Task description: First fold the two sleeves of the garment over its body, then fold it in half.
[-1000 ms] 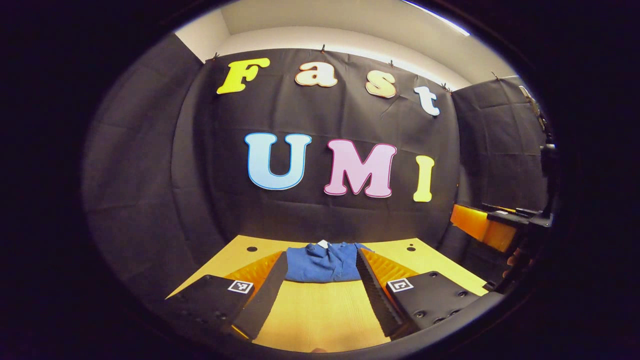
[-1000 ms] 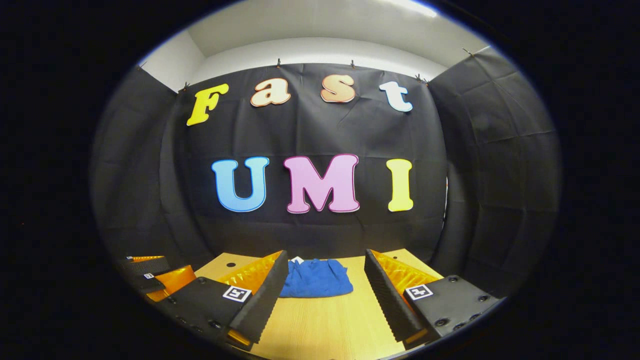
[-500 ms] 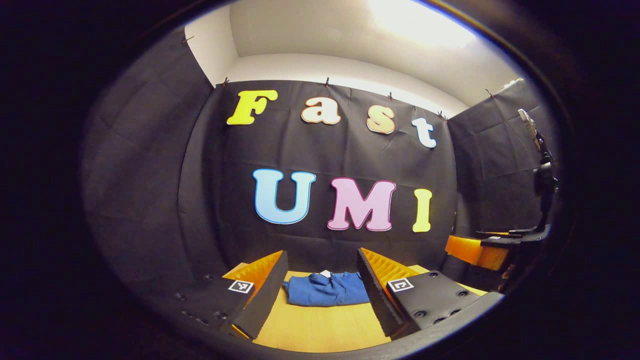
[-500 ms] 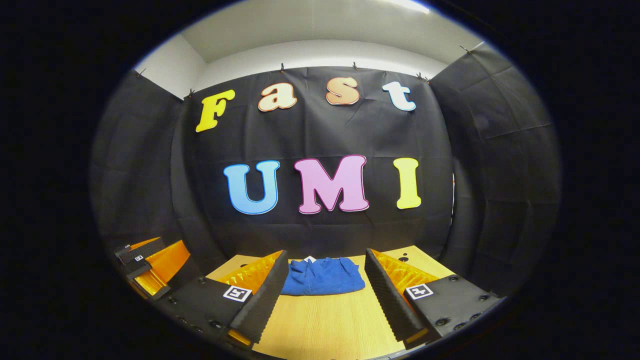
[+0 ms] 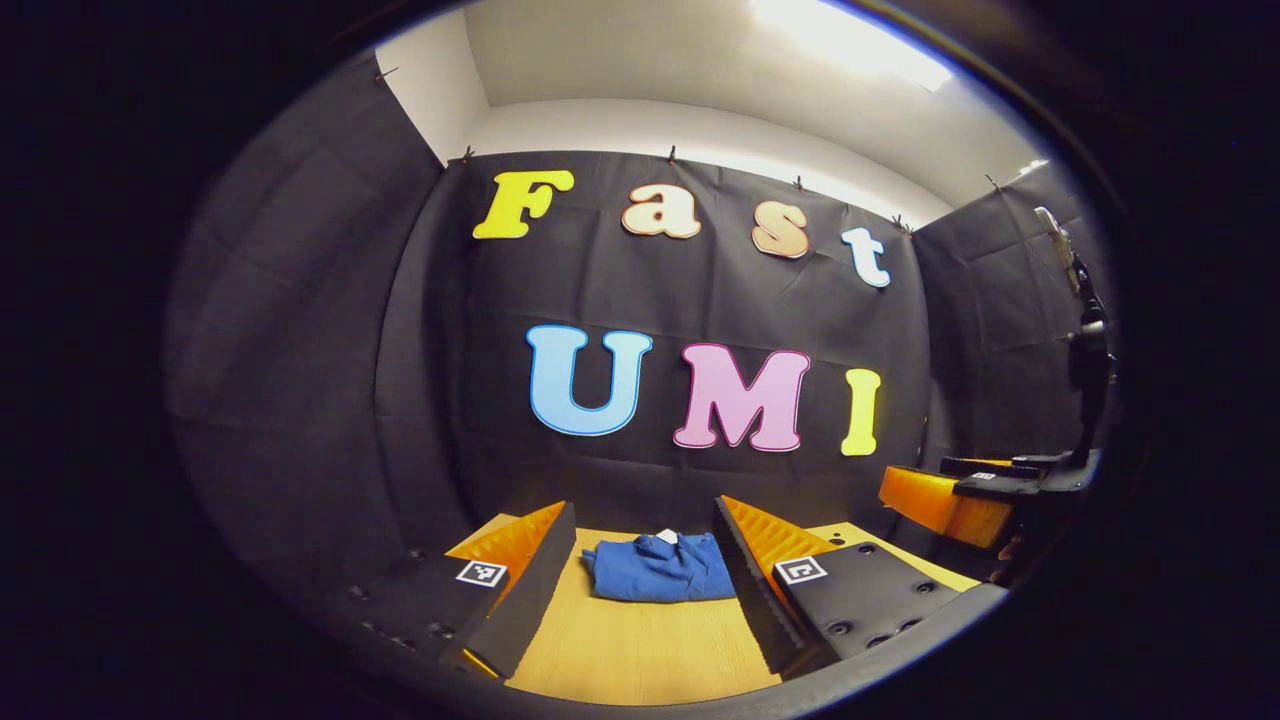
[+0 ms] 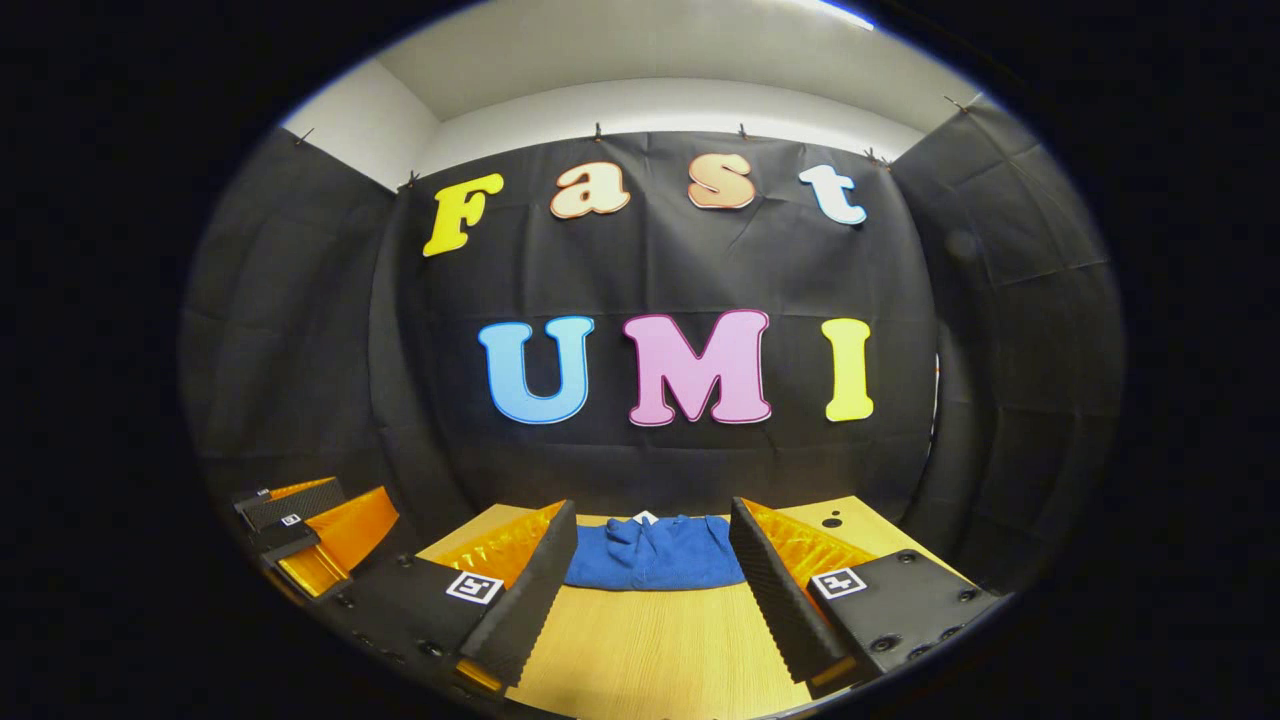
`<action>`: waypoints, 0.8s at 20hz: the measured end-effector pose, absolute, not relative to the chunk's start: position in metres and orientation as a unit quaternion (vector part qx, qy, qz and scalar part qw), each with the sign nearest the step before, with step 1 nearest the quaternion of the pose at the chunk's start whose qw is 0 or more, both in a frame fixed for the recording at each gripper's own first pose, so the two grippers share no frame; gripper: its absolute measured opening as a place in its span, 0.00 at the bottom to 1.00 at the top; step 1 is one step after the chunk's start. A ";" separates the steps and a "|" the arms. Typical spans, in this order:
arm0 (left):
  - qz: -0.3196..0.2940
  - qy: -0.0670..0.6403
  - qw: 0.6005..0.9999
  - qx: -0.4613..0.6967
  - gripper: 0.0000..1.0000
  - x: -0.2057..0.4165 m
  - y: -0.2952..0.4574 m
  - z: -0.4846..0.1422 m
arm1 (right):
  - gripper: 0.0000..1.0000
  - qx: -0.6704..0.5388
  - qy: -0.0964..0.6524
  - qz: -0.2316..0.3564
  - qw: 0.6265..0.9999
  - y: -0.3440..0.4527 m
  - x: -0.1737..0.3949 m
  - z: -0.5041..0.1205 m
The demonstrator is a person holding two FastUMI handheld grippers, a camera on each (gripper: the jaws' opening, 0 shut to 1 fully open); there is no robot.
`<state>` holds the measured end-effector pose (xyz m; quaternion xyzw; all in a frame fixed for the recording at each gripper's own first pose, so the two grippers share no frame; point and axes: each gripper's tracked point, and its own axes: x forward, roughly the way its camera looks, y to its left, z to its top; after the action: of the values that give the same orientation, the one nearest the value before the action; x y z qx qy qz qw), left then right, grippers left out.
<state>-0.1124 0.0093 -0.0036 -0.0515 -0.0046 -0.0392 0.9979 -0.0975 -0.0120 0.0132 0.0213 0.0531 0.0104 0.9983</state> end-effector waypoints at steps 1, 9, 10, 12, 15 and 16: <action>-0.040 -0.003 0.998 -0.053 0.80 -0.114 0.009 -0.005 | 0.96 0.021 0.053 0.012 0.998 -0.009 -0.094 0.014; -0.043 -0.013 0.998 -0.039 0.80 -0.109 -0.003 -0.006 | 0.96 0.021 0.058 0.022 0.998 -0.004 -0.081 0.009; -0.045 -0.013 0.998 -0.037 0.80 -0.109 -0.005 -0.006 | 0.96 0.022 0.060 0.023 0.998 -0.004 -0.081 0.007; -0.049 -0.013 0.998 -0.032 0.80 -0.109 -0.009 -0.006 | 0.96 0.020 0.063 0.021 0.998 -0.008 -0.081 0.005; -0.054 -0.014 0.998 -0.030 0.80 -0.109 -0.015 -0.005 | 0.96 0.018 0.065 0.015 0.998 -0.015 -0.081 0.004; -0.055 -0.014 0.998 -0.030 0.80 -0.110 -0.015 -0.006 | 0.96 0.018 0.065 0.014 0.998 -0.017 -0.082 0.003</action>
<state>-0.1098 -0.0155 -0.0058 -0.0304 -0.0140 -0.0547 0.9979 -0.0816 -0.0168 0.0030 0.0184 0.0651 0.0138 0.9976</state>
